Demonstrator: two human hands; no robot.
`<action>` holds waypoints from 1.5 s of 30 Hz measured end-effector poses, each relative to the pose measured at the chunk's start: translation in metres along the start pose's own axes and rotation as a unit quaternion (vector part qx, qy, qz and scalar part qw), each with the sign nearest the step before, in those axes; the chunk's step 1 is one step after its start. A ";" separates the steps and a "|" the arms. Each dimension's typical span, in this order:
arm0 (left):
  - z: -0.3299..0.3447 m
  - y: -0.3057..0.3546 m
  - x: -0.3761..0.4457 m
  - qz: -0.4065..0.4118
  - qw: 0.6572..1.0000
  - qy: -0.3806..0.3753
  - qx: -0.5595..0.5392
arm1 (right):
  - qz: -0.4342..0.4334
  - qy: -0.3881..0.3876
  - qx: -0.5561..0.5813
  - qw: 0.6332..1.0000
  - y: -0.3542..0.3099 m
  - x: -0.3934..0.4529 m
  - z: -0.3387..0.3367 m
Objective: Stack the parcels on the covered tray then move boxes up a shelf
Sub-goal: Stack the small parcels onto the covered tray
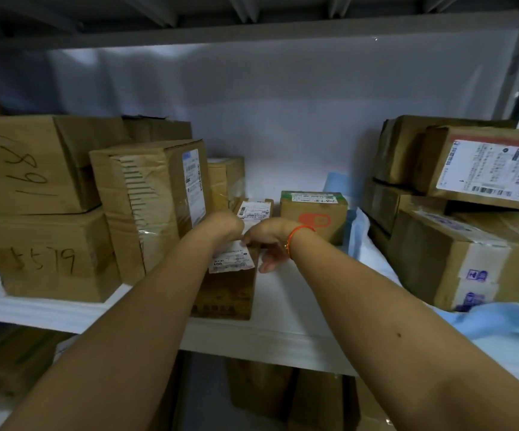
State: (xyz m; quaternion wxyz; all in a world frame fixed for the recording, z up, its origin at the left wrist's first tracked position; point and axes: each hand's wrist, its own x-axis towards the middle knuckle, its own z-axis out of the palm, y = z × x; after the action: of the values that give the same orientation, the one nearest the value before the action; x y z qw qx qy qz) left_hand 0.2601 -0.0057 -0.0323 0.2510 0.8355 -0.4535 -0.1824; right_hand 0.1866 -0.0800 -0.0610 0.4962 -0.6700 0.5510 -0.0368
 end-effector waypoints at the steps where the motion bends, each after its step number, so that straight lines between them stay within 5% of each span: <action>1: 0.000 -0.001 -0.003 -0.006 1.000 -0.004 -0.006 | 0.005 -0.006 0.016 1.000 -0.001 0.000 0.004; 9: 0.000 -0.004 -0.014 -0.016 0.996 0.030 -0.077 | -0.011 0.001 0.087 0.996 0.013 -0.035 0.005; 15: -0.005 0.014 -0.030 0.053 0.996 0.015 -0.072 | -0.138 0.109 0.182 0.968 0.013 -0.066 -0.005; 23: -0.015 0.069 -0.057 0.145 0.975 0.091 -0.144 | -0.225 0.388 0.242 0.861 0.025 -0.124 -0.061; 31: 0.004 0.119 -0.089 0.188 0.969 0.073 -0.145 | -0.282 0.530 0.357 0.715 0.065 -0.169 -0.105; 38: 0.023 0.155 -0.107 0.206 0.882 0.027 -0.424 | -0.278 0.610 0.354 0.652 0.100 -0.206 -0.134; 45: 0.057 0.181 -0.116 0.229 0.873 -0.052 -0.427 | -0.159 0.697 0.357 0.601 0.152 -0.217 -0.167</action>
State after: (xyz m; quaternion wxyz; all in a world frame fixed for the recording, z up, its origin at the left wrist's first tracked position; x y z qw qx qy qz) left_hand 0.0483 -0.0057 0.0368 0.5940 0.5092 -0.5223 -0.3393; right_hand -0.1043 -0.0010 0.0241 0.1480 -0.2874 0.5575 -0.7647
